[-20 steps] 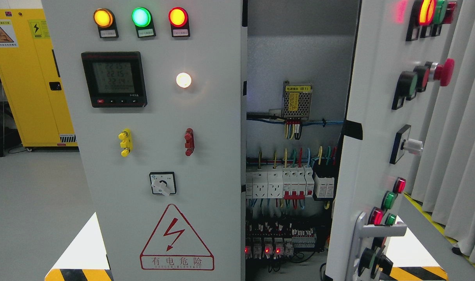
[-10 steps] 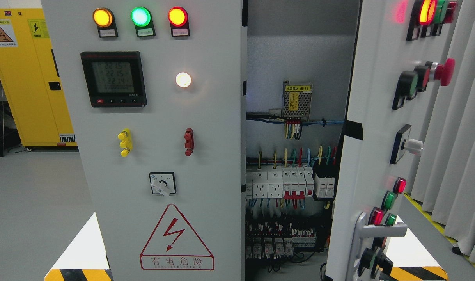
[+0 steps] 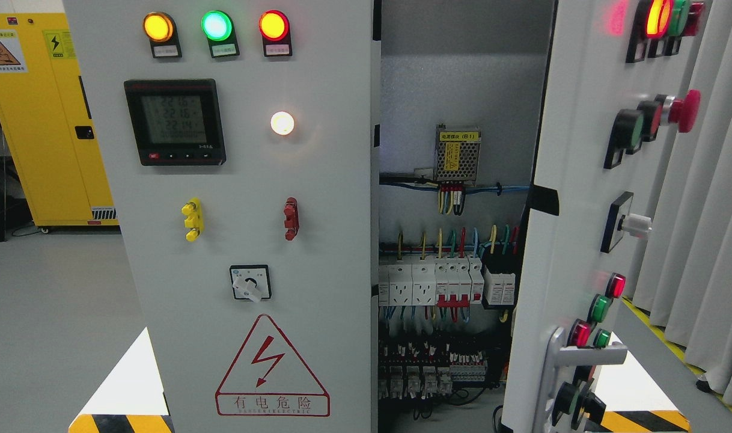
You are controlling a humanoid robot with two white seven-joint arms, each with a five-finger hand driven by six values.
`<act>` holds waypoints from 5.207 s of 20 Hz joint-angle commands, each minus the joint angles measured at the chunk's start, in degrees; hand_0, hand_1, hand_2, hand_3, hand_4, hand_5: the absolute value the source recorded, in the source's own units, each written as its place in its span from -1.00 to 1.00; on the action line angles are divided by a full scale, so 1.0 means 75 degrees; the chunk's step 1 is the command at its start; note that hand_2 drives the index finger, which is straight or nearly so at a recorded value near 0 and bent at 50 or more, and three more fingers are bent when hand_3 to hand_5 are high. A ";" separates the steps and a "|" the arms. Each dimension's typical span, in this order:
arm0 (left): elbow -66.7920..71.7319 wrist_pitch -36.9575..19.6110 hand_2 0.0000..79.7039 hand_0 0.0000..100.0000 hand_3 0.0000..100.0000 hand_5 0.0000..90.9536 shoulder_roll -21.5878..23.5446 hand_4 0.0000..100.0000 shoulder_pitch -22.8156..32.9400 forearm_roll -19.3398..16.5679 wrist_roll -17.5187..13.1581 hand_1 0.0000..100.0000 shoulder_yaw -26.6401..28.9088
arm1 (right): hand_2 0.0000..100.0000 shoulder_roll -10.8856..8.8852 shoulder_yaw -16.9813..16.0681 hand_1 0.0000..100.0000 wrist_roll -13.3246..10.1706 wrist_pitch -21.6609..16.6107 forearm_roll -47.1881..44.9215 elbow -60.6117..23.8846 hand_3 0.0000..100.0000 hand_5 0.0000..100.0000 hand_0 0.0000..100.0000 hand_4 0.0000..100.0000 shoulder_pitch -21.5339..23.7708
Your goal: Open door with both hands
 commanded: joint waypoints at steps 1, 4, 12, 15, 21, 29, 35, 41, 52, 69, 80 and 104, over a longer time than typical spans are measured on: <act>0.0611 0.0323 -1.00 -0.76 -1.00 -1.00 -0.1127 -1.00 -0.2100 0.0285 -0.0003 0.11 -0.0294 | -0.92 -0.0187 -0.0008 0.00 -0.0006 -0.0003 0.0000 0.0000 -1.00 -1.00 -1.00 -1.00 0.0004; 0.0799 0.0498 -1.00 -0.76 -1.00 -1.00 -0.1208 -1.00 -0.2559 0.0588 -0.0003 0.11 -0.0305 | -0.92 -0.0176 -0.0008 0.00 -0.0006 -0.0003 0.0000 -0.0011 -1.00 -1.00 -1.00 -1.00 0.0004; 0.2262 0.1249 -1.00 -0.76 -1.00 -1.00 -0.2227 -1.00 -0.3847 0.0965 -0.0003 0.11 -0.0211 | -0.92 -0.0164 -0.0008 0.00 -0.0006 -0.0003 0.0000 0.0000 -1.00 -1.00 -1.00 -1.00 0.0004; 0.3047 0.1588 -1.00 -0.76 -1.00 -1.00 -0.2707 -1.00 -0.4479 0.0965 -0.0003 0.11 -0.0200 | -0.92 -0.0164 -0.0008 0.00 -0.0006 -0.0003 0.0000 0.0000 -1.00 -1.00 -1.00 -1.00 0.0004; 0.3577 0.2021 -1.00 -0.76 -1.00 -1.00 -0.3177 -1.00 -0.5032 0.0977 -0.0003 0.11 -0.0200 | -0.92 -0.0164 -0.0008 0.00 -0.0006 -0.0003 0.0000 0.0000 -1.00 -1.00 -1.00 -1.00 0.0004; 0.3717 0.2058 -1.00 -0.76 -1.00 -1.00 -0.3716 -1.00 -0.5278 0.0953 -0.0003 0.11 -0.0153 | -0.92 -0.0152 -0.0020 0.00 -0.0006 -0.0003 0.0000 0.0000 -1.00 -1.00 -1.00 -1.00 0.0004; 0.3706 0.2058 -1.00 -0.76 -1.00 -1.00 -0.4103 -1.00 -0.5466 0.0871 -0.0003 0.11 -0.0176 | -0.92 -0.0152 -0.0020 0.00 -0.0006 -0.0003 0.0000 0.0000 -1.00 -1.00 -1.00 -1.00 0.0004; 0.3636 0.2058 -1.00 -0.76 -1.00 -1.00 -0.4267 -1.00 -0.5489 0.0871 -0.0003 0.11 -0.0223 | -0.92 -0.0152 -0.0020 0.00 -0.0006 -0.0003 0.0000 0.0000 -1.00 -1.00 -1.00 -1.00 0.0004; 0.3565 0.2069 -1.00 -0.76 -1.00 -1.00 -0.4736 -1.00 -0.5419 0.0508 0.0043 0.11 -0.0375 | -0.92 -0.0176 -0.0020 0.00 -0.0006 -0.0003 0.0000 0.0000 -1.00 -1.00 -1.00 -1.00 0.0004; 0.3038 0.2046 -1.00 -0.76 -1.00 -1.00 -0.4959 -1.00 -0.5677 0.0543 0.0922 0.11 -0.1359 | -0.92 -0.0176 -0.0020 0.00 -0.0006 -0.0003 0.0000 0.0000 -1.00 -1.00 -1.00 -1.00 0.0004; 0.2792 0.1952 -1.00 -0.76 -1.00 -1.00 -0.4971 -1.00 -0.6028 0.0742 0.1825 0.11 -0.1874 | -0.92 -0.0176 -0.0020 0.00 -0.0006 -0.0003 0.0000 0.0000 -1.00 -1.00 -1.00 -1.00 0.0004; 0.3167 0.1530 -1.00 -0.76 -1.00 -1.00 -0.4913 -1.00 -0.5830 0.1095 0.1837 0.11 -0.1491 | -0.92 -0.0187 -0.0032 0.00 -0.0006 -0.0003 0.0000 0.0000 -1.00 -1.00 -1.00 -1.00 0.0004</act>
